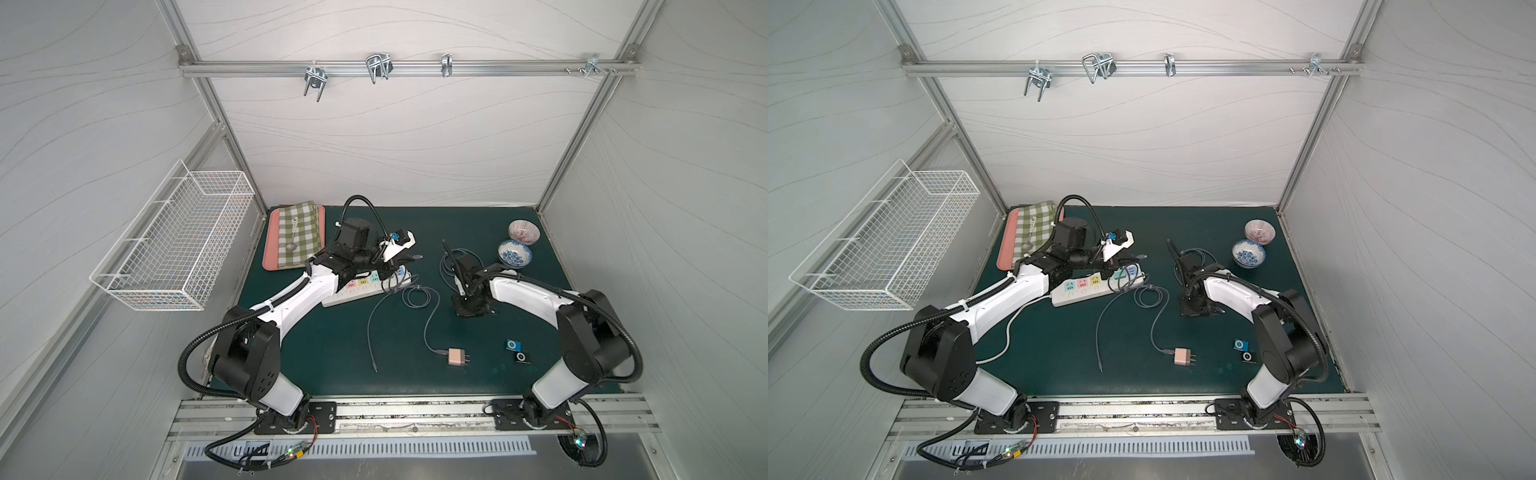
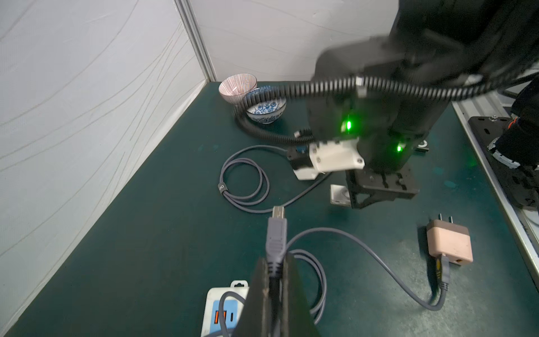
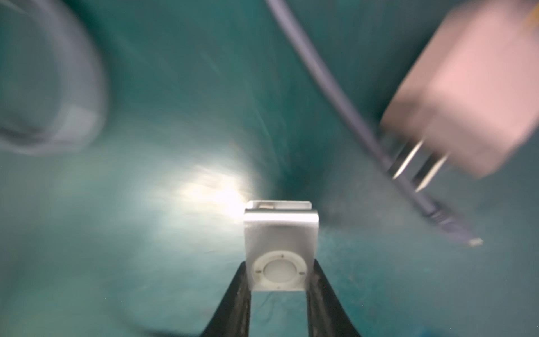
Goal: Charge mp3
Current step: Pick up the MP3 player from the center of the board, then insert the charging cable into the MP3 player.
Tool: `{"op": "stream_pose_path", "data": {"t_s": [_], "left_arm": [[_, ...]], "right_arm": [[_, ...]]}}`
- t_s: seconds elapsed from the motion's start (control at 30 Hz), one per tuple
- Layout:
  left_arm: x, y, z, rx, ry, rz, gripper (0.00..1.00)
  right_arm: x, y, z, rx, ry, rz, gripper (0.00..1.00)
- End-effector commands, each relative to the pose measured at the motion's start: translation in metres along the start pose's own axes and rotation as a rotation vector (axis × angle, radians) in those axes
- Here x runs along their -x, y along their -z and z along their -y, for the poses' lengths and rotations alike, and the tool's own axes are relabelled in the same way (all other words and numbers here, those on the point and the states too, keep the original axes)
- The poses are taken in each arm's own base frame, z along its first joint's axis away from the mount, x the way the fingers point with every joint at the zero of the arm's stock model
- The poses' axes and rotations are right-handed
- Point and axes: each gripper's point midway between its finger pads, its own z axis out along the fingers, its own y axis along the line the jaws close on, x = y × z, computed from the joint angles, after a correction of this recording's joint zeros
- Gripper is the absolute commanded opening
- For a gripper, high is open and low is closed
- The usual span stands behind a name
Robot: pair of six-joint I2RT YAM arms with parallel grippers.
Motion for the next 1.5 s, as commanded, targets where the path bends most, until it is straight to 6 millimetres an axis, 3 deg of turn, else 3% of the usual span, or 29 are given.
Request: {"op": "stream_pose_path", "data": {"t_s": [0.0, 0.27, 0.5, 1.03, 1.47], "left_arm": [[0.031, 0.011, -0.001, 0.053, -0.102, 0.006, 0.00], [0.042, 0.009, 0.013, 0.109, -0.178, -0.058, 0.00], [0.052, 0.002, 0.014, 0.163, -0.207, -0.077, 0.00], [0.077, -0.014, 0.014, 0.301, -0.352, -0.084, 0.00], [0.089, -0.021, 0.029, 0.269, -0.370, -0.047, 0.00]], "right_arm": [[0.039, 0.058, -0.011, 0.142, 0.050, 0.134, 0.26], [0.066, 0.138, -0.022, 0.265, 0.142, 0.245, 0.25], [0.065, 0.173, -0.049, 0.382, 0.226, 0.287, 0.25], [0.043, 0.169, -0.067, 0.385, 0.249, 0.163, 0.25], [0.044, 0.165, -0.075, 0.396, 0.272, 0.164, 0.25]]}}
